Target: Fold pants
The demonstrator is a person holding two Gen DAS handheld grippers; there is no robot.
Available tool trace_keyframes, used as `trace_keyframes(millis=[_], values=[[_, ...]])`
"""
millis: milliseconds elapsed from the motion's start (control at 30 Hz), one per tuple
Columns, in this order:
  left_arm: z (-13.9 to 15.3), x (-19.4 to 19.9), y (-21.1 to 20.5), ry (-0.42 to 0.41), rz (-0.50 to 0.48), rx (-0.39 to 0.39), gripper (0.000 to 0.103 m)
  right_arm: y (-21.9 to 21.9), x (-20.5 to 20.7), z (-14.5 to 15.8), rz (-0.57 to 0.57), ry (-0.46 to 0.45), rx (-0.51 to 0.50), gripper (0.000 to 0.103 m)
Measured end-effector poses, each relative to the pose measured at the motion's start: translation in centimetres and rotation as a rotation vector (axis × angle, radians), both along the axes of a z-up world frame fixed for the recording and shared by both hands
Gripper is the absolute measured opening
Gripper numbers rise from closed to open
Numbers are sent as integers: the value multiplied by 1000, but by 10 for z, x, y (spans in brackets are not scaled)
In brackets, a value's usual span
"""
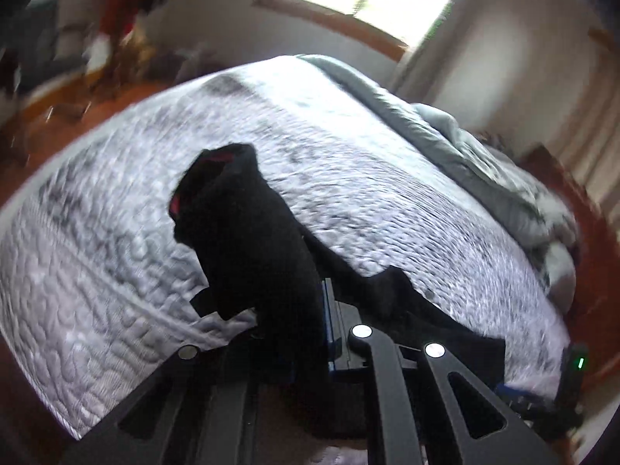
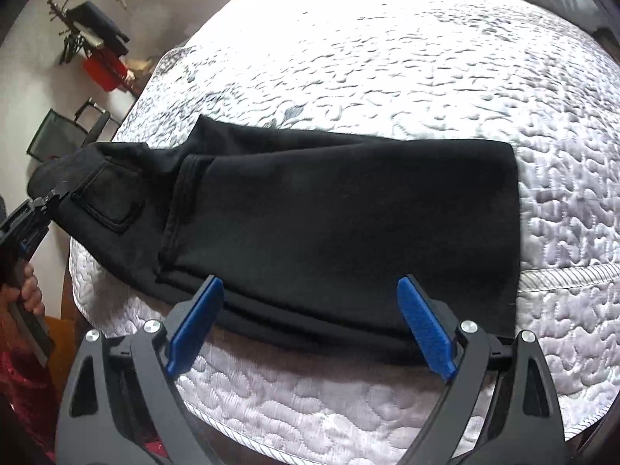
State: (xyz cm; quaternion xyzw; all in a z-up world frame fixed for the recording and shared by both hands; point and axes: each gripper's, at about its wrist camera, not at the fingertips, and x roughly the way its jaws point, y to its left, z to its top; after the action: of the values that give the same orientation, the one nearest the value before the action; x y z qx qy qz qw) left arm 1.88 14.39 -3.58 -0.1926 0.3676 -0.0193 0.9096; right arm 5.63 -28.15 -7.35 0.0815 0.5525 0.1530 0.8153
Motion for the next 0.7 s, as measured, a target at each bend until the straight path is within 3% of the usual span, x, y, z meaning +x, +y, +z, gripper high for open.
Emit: trace_keyframes(millis=[300,700], values=[[13,0,-87,-52,-214,176,10,-21,-1,-10,-69,28,35,91],[-15,0,-159,23,-408,236,11,-43,-3,-11,-111,28,38,91]])
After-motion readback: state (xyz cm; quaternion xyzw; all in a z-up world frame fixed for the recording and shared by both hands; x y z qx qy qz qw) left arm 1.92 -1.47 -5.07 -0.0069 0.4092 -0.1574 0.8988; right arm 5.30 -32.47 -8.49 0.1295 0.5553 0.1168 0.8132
